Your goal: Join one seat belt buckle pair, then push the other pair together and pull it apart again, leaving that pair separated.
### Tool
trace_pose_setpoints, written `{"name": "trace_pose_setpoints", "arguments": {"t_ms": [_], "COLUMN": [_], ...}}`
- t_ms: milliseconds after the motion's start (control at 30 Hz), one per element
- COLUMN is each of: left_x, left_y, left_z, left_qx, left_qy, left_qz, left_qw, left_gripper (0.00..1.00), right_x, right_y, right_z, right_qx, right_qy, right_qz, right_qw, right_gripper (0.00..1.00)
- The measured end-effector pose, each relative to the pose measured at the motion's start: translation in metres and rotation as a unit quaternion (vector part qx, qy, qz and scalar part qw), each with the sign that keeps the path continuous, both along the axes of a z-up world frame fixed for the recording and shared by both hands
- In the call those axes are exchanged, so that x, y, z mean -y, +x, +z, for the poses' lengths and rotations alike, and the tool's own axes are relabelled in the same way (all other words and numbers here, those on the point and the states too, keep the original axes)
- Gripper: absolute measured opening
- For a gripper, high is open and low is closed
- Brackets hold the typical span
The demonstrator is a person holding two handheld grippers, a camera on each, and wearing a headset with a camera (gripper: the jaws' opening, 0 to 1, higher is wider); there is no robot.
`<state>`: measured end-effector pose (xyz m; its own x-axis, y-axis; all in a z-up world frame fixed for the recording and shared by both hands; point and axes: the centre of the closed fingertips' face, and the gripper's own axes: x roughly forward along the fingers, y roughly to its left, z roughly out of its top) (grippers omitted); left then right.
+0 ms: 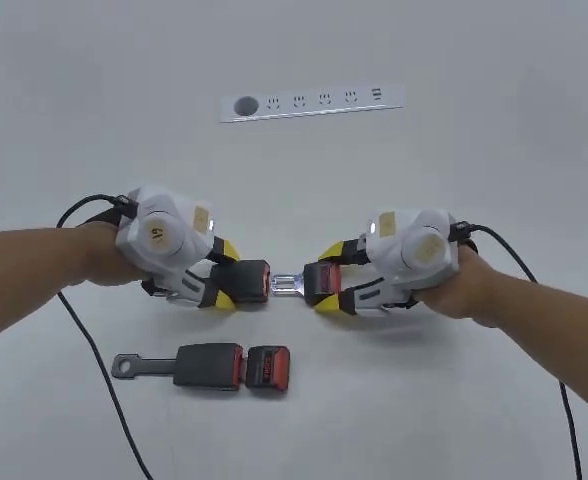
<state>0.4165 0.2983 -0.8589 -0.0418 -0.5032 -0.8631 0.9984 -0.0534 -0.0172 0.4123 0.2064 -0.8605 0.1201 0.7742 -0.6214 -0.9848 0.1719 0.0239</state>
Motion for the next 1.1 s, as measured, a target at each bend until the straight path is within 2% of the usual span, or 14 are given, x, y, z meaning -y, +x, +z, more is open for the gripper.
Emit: {"name": "trace_pose_setpoints", "arguments": {"t_ms": [333,467,733,1100], "left_x": [-0.002,-0.002,-0.001,-0.001], "left_y": [0.001,0.001,0.0,0.0], "left_z": [-0.001,0.0,0.0,-0.001], "left_qx": [-0.001,-0.001,0.001,0.001], "left_qy": [0.002,0.003,0.011,0.019], "left_qz": [0.001,0.0,0.001,-0.001], "left_qw": [1.0,1.0,0.9999,0.9998], "left_gripper": [0.34,0.34,0.34,0.34], "right_x": [0.024,0.03,0.049,0.071], "right_y": [-0.002,-0.003,-0.006,-0.009], "right_z": [-0.003,0.0,-0.001,0.003], "right_qx": [-0.008,-0.001,-0.009,-0.005], "right_qy": [-0.012,-0.01,-0.021,-0.019], "right_qz": [-0.004,-0.004,-0.015,-0.029], "right_qw": [0.9999,0.9999,0.9996,0.9994], "right_gripper": [0.37,0.37,0.37,0.37]}}
